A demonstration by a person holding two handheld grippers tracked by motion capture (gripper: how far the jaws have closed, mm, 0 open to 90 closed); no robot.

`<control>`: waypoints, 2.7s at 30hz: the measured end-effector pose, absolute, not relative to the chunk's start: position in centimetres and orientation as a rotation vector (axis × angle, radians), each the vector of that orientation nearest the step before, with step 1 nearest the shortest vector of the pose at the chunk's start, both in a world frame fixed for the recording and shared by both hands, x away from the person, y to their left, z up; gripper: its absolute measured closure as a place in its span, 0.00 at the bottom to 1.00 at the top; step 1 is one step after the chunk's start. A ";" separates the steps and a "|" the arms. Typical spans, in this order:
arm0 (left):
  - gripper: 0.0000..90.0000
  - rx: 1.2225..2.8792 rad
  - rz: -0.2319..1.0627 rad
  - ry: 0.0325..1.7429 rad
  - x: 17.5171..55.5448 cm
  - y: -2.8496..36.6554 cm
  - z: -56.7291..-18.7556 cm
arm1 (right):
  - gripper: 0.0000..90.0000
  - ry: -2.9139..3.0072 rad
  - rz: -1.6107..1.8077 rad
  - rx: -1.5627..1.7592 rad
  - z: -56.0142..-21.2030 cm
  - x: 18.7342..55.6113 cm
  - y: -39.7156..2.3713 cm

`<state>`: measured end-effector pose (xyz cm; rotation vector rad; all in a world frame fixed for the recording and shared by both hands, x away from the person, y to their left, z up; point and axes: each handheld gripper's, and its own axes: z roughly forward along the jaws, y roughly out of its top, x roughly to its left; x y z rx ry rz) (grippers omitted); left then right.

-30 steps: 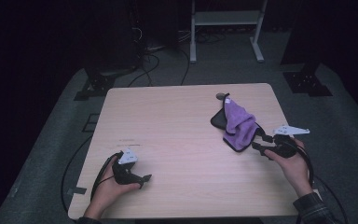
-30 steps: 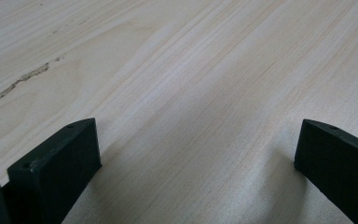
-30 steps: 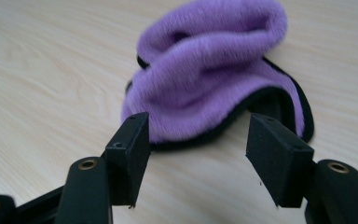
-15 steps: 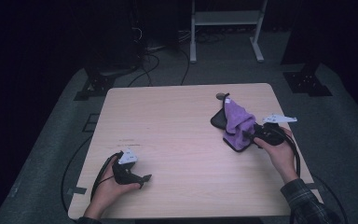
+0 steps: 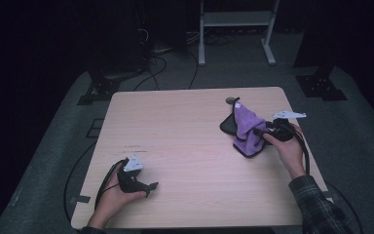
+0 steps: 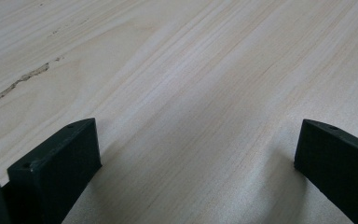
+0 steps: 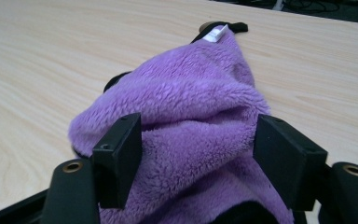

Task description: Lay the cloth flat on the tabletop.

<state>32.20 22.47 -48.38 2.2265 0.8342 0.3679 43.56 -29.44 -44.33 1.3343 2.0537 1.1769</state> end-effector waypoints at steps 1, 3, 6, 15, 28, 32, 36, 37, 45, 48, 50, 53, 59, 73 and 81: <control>0.00 2.227 0.368 0.834 32.2 22.5 -48.4 | 0.31 2.055 1.173 1.342 -44.4 43.7 -29.4; 0.00 2.227 0.368 0.834 32.2 22.5 -48.4 | 0.29 2.055 1.175 1.378 -44.9 44.3 -29.6; 0.00 2.227 0.368 0.834 32.2 22.5 -48.4 | 0.33 2.081 1.173 1.391 -45.4 44.5 -29.6; 0.00 2.226 0.368 0.834 32.2 22.5 -48.4 | 0.80 2.128 1.193 1.274 -44.7 43.7 -29.2; 0.00 2.227 0.368 0.834 32.2 22.5 -48.4 | 0.87 2.156 1.304 1.087 -40.8 41.5 -26.7; 0.00 2.223 0.367 0.836 32.2 22.5 -48.4 | 0.87 2.175 1.340 1.012 -39.6 40.6 -25.4; 0.00 2.226 0.368 0.835 32.2 22.5 -48.4 | 0.87 2.191 1.378 0.959 -38.9 39.9 -24.5; 0.00 2.222 0.367 0.837 32.2 22.4 -48.4 | 0.87 2.200 1.398 0.917 -38.3 39.4 -23.9; 0.00 2.227 0.366 0.835 32.2 22.5 -48.4 | 0.87 2.257 1.600 0.744 -35.9 37.2 -21.1; 0.00 2.228 0.367 0.834 32.2 22.5 -48.4 | 0.87 2.286 1.669 0.681 -35.3 36.4 -20.2; 0.00 2.227 0.367 0.835 32.2 22.5 -48.4 | 0.87 2.292 1.678 0.660 -35.1 36.2 -19.9; 0.00 2.225 0.366 0.836 32.2 22.5 -48.4 | 0.87 2.309 1.681 0.628 -35.1 36.0 -19.2; 0.00 2.225 0.365 0.837 32.2 22.5 -48.4 | 0.87 2.347 1.553 0.690 -37.3 37.3 -19.0; 0.00 2.226 0.368 0.834 32.2 22.5 -48.4 | 0.82 2.298 1.193 1.080 -43.5 42.2 -23.8; 0.00 2.226 0.368 0.835 32.2 22.5 -48.4 | 0.70 2.323 1.072 1.202 -45.8 43.3 -25.2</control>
